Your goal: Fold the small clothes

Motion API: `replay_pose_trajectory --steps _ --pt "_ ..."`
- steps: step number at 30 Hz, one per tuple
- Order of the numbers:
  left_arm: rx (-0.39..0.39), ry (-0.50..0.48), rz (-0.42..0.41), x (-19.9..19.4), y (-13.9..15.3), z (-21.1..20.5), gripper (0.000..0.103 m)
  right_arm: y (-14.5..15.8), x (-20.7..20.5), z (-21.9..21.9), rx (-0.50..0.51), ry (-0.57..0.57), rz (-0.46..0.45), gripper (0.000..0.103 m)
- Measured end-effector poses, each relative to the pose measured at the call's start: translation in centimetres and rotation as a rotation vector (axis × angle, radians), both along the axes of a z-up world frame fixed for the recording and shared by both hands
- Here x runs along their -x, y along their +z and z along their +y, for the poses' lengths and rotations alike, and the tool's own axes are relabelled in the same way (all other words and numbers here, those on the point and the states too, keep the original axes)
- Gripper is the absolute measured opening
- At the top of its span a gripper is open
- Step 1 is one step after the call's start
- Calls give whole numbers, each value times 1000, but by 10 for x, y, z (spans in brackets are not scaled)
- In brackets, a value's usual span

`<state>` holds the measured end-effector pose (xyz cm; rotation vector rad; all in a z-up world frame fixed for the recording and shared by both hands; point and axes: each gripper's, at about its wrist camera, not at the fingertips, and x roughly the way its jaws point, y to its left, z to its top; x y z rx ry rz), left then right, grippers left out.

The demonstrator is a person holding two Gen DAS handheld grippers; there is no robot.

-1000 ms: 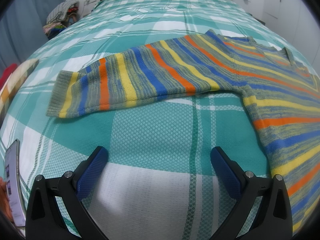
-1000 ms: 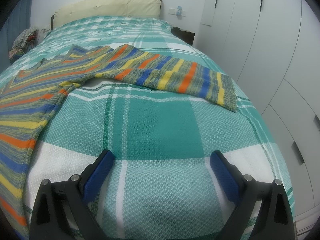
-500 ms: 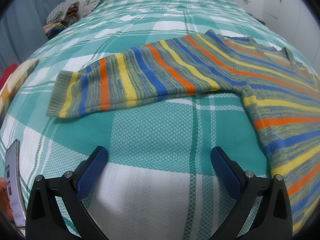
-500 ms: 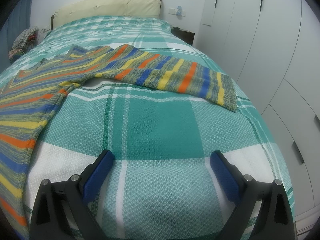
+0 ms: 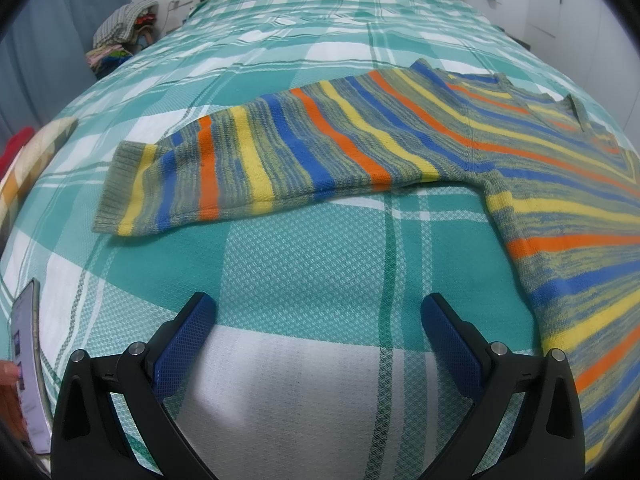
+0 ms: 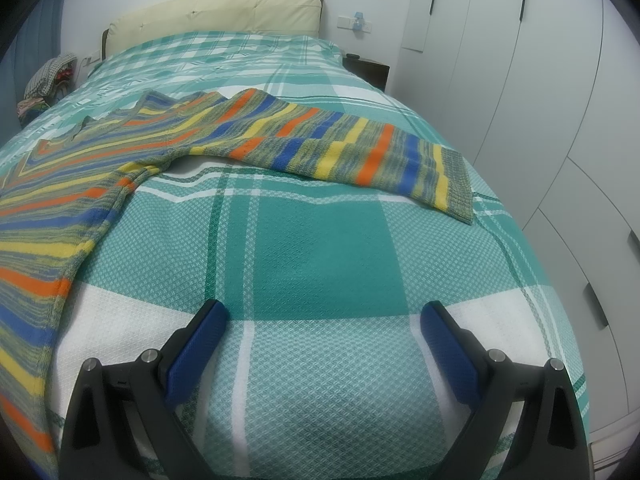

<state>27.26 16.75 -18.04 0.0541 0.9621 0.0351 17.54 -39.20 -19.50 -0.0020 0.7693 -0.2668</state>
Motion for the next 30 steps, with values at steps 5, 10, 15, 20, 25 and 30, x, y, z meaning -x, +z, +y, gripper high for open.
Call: replay_pose_trajectory --steps 5,10,15,20,25,30 --pt "0 0 0 0 0 0 103 0 0 1 0 0 0 96" --pt "0 0 0 0 0 0 103 0 0 1 0 0 0 96" --pt "0 0 0 -1 0 0 103 0 0 0 1 -1 1 96" --pt "0 1 0 0 0 0 103 -1 0 -2 1 -3 1 97" --pt "0 2 -5 0 -1 0 103 -1 0 -2 1 -2 2 97" --pt "0 2 -6 -1 -1 -1 103 -1 0 -3 1 -2 1 97"
